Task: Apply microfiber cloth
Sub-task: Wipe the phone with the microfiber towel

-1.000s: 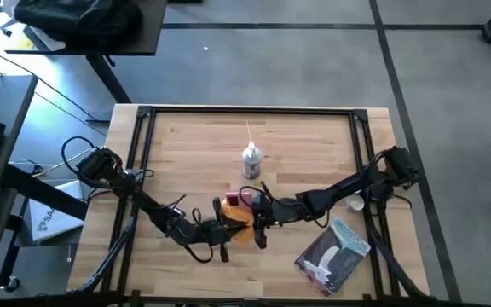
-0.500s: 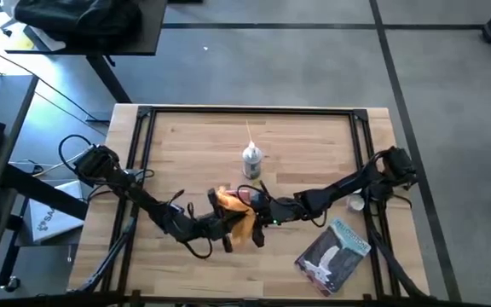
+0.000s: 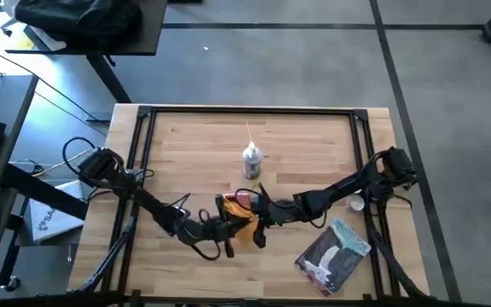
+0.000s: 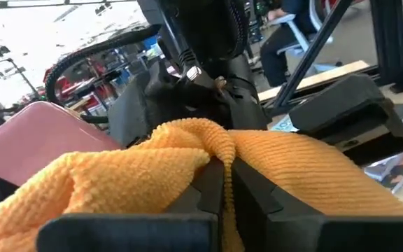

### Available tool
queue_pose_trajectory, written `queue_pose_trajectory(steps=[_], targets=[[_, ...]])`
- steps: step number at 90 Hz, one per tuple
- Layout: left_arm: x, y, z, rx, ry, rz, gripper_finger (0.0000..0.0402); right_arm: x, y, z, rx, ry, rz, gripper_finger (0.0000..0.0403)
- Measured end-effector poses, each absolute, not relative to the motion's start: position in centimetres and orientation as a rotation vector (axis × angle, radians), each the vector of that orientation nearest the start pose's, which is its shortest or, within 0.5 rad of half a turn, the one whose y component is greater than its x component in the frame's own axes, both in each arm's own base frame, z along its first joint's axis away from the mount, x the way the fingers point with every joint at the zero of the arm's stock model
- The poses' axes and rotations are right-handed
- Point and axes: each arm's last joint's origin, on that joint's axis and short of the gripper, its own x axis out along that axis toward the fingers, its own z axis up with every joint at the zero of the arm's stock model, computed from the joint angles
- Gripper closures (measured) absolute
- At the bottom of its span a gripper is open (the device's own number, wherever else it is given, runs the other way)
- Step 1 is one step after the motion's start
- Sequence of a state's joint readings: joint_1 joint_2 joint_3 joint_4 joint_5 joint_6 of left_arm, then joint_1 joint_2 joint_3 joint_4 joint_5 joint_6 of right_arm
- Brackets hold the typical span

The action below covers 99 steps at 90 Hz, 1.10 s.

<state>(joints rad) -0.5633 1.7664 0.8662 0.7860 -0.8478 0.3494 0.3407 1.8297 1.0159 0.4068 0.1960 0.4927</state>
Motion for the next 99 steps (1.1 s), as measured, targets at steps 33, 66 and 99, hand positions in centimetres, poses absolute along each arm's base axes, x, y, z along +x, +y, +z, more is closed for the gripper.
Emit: queue_pose_trajectory(steps=[33, 66, 99], targets=[[29.9, -19.4, 19.2, 0.450, 0.210, 0.311, 0.0402, 36.9, 12.5, 18.7, 0.386, 0.399, 0.054, 0.0398], [30.5, -17.7, 22.1, 0.537, 0.119, 0.462, 0.0402, 36.9, 12.4, 19.1, 0.400, 0.371, 0.045, 0.0398], [30.0, -16.3, 25.1, 0.561, 0.084, 0.491, 0.0402, 36.9, 12.5, 19.0, 0.394, 0.388, 0.062, 0.0398]])
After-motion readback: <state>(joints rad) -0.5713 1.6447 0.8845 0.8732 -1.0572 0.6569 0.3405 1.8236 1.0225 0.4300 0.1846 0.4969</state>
